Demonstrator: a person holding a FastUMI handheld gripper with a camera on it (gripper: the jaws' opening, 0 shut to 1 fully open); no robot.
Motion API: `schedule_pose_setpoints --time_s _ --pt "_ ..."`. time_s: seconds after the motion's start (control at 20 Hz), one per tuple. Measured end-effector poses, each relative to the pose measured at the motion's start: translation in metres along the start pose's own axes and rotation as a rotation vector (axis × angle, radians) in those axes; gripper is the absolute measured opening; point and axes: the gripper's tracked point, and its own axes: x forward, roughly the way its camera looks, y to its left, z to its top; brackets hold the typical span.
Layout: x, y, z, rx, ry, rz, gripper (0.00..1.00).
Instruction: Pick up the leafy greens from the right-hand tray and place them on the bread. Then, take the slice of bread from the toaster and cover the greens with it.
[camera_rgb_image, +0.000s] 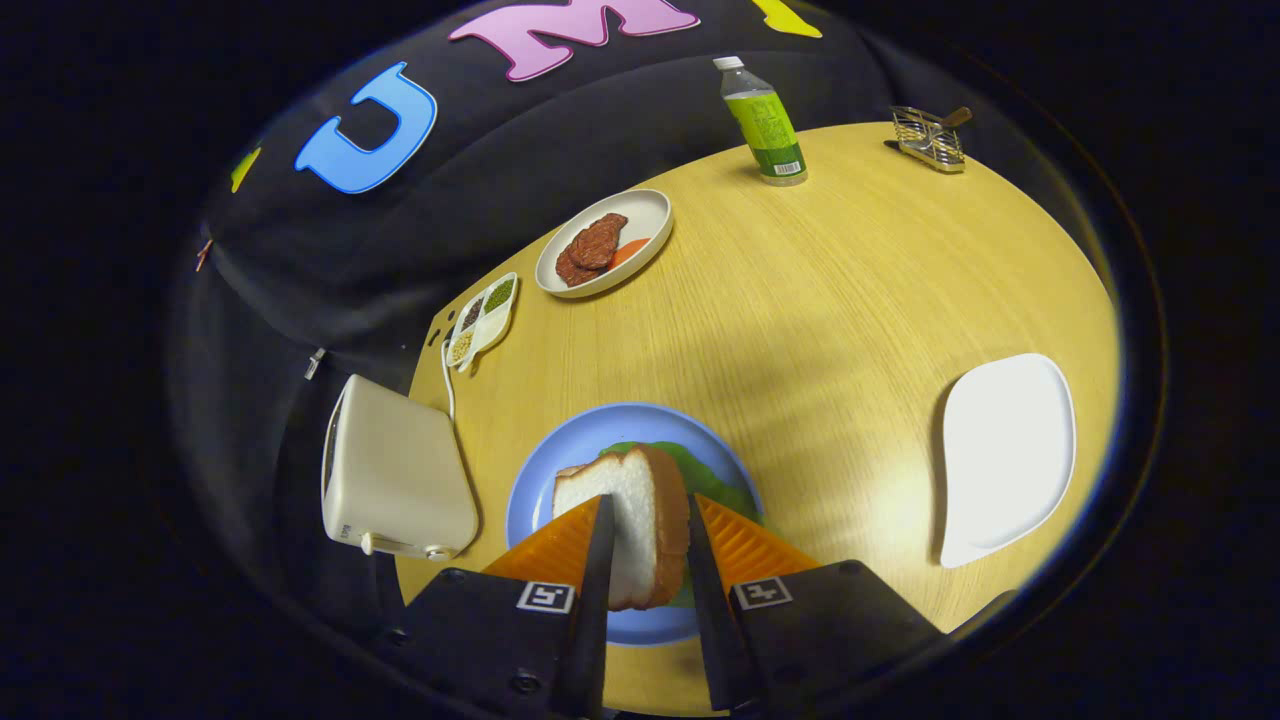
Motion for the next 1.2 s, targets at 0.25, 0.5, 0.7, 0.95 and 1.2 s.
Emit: schedule_pose_setpoints --time_s 0.25,0.5,0.7,0.95,1.2 --pt "-0.016 -0.02 0.014 -0.027 -0.062 -0.031 0.6" --pt "-0.056 -0.025 0.034 -0.122 -0.157 -0.019 0.89" --pt "-0.107 -0.021 0.062 -0.215 -0.271 -0.007 0.99" --pt "-0.185 -0.006 0.105 -0.298 -0.431 0.007 0.99" --pt "-0.246 0.015 0.133 -0.342 -0.53 0.025 0.99"
